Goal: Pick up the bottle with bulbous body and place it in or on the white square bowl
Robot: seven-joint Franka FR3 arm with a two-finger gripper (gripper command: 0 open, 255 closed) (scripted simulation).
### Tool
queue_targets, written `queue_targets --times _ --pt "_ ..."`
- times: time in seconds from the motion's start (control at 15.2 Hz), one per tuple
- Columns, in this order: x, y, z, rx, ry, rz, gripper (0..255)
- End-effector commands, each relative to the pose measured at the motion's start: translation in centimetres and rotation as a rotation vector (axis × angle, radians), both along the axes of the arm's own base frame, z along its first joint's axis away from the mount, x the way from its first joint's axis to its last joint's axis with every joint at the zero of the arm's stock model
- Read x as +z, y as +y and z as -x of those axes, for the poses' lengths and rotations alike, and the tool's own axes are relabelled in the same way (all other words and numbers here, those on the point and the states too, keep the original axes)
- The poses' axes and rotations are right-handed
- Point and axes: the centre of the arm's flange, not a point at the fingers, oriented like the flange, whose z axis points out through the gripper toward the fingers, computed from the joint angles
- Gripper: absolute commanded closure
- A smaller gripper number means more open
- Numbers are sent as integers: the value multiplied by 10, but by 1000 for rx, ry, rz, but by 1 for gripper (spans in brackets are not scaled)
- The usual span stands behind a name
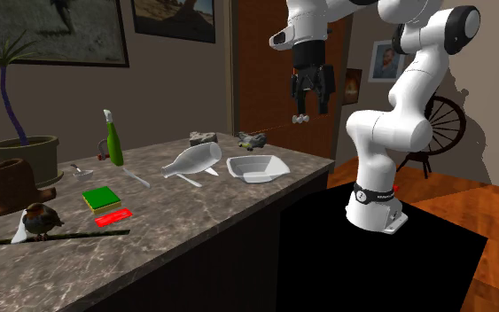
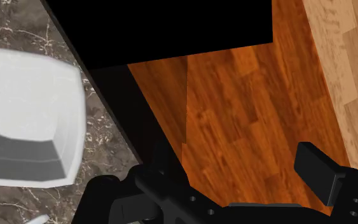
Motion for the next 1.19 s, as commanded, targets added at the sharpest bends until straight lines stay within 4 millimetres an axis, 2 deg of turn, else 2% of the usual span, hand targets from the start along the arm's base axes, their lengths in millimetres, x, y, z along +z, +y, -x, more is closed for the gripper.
queue_targets --times 0.0,0.53,1.12 --pt "0 0 0 0 0 0 0" --pt "-41 -85 -42 104 12 23 0" --pt "-85 -175 -100 220 25 48 0"
